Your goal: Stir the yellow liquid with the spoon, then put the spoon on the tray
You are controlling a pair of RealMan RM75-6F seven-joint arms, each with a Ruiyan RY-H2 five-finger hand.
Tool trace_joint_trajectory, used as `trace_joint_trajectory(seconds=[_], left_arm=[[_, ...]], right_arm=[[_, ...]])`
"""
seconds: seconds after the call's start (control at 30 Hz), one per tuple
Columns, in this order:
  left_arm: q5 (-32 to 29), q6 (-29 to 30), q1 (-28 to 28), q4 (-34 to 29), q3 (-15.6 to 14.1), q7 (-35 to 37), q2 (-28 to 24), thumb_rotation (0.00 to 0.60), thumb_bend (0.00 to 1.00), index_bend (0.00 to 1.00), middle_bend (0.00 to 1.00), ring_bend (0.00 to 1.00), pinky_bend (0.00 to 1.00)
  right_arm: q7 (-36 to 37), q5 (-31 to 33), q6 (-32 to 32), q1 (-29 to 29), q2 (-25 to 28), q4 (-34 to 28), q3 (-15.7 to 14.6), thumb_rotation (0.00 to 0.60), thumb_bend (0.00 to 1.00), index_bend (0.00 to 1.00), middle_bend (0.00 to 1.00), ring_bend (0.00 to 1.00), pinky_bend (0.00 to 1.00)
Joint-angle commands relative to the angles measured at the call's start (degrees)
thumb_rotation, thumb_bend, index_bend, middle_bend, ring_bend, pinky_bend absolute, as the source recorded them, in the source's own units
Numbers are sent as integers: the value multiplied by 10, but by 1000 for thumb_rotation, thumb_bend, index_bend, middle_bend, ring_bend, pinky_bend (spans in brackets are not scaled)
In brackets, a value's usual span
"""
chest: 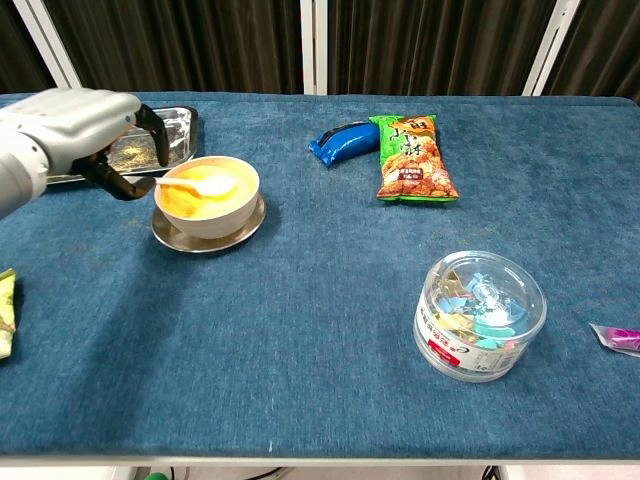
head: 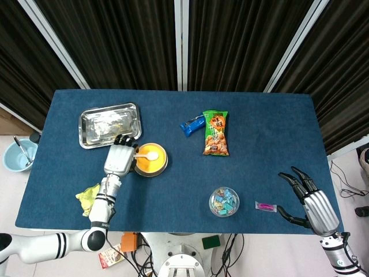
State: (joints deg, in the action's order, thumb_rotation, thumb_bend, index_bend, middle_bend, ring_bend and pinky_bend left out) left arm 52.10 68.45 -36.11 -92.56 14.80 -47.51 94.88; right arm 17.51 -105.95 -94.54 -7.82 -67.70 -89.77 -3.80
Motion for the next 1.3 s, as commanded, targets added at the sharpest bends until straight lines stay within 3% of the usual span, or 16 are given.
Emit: trace_joint_trajectory(seconds=[0.03, 0.23, 1.3], left_arm=[[-20, -7, -14, 11, 7, -5, 10, 600, 360, 436, 205, 126, 118], [-41, 0, -30, 21, 15, -7, 21, 600, 331, 462, 205, 126, 119], [-85, -4, -66, 43, -7, 1, 25, 600, 364, 537, 228, 126, 118]], right_arm=[[2, 1, -1, 1, 0, 2, 0, 600, 301, 119, 168, 31, 126], [8, 3, -4, 3, -1, 8, 0, 600, 302, 119, 168, 31, 127], [18, 9, -6, 5, -5, 18, 1, 600, 302, 119, 169, 31, 127]])
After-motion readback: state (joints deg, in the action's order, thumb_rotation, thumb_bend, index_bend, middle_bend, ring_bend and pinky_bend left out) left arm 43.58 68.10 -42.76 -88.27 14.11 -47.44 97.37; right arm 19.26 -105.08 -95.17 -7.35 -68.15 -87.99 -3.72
